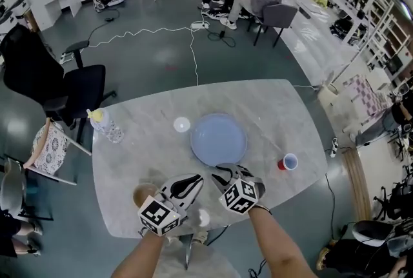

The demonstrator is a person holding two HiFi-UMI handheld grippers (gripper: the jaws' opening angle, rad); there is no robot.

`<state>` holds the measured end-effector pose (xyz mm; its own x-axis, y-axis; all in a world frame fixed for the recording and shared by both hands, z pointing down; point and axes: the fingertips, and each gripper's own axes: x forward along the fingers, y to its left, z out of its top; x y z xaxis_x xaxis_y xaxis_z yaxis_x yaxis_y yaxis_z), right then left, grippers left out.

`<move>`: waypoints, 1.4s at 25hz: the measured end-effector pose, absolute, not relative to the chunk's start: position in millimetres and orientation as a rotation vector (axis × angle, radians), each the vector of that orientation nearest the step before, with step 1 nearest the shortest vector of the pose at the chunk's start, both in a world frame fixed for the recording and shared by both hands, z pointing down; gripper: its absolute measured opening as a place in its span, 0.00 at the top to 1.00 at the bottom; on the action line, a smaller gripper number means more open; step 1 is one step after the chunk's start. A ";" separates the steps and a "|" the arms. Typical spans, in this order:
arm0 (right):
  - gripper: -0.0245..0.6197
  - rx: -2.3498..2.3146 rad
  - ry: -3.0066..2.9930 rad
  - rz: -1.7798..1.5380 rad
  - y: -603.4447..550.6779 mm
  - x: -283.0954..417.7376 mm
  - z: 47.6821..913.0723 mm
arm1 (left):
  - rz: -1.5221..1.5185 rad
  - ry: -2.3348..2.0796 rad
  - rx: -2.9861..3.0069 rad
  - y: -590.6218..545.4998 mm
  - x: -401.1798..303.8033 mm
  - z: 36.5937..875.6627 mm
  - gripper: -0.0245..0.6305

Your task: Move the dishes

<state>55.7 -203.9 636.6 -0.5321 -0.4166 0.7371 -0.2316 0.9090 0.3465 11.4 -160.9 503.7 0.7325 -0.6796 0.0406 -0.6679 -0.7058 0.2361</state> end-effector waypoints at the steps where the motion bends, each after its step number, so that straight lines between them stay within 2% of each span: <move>1: 0.75 0.437 -2.119 -0.272 -207.7 57.0 645.0 | -0.079 -1.072 2.697 -162.4 11.0 504.7 0.92; 15: 0.78 0.295 -1.847 -0.249 -232.1 61.7 727.0 | -0.136 -1.068 2.694 -160.8 -0.4 502.2 0.91; 24: 0.83 0.300 -1.790 -0.222 -238.6 65.9 741.3 | -0.135 -1.086 2.681 -157.1 -6.0 500.4 0.91; 28: 0.91 0.292 -1.791 -0.240 -233.6 60.8 738.8 | -0.134 -1.084 2.681 -152.9 -9.7 501.1 0.91; 35: 0.92 0.224 -1.857 -0.195 -176.2 39.8 730.6 | -0.131 -1.082 2.679 -137.8 -13.4 492.8 0.91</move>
<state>39.8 -176.2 730.6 -0.2866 -0.2527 0.9241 -0.0549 0.9673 0.2475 -13.4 -137.8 492.8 0.7204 -0.6935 0.0097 -0.6713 -0.6936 0.2615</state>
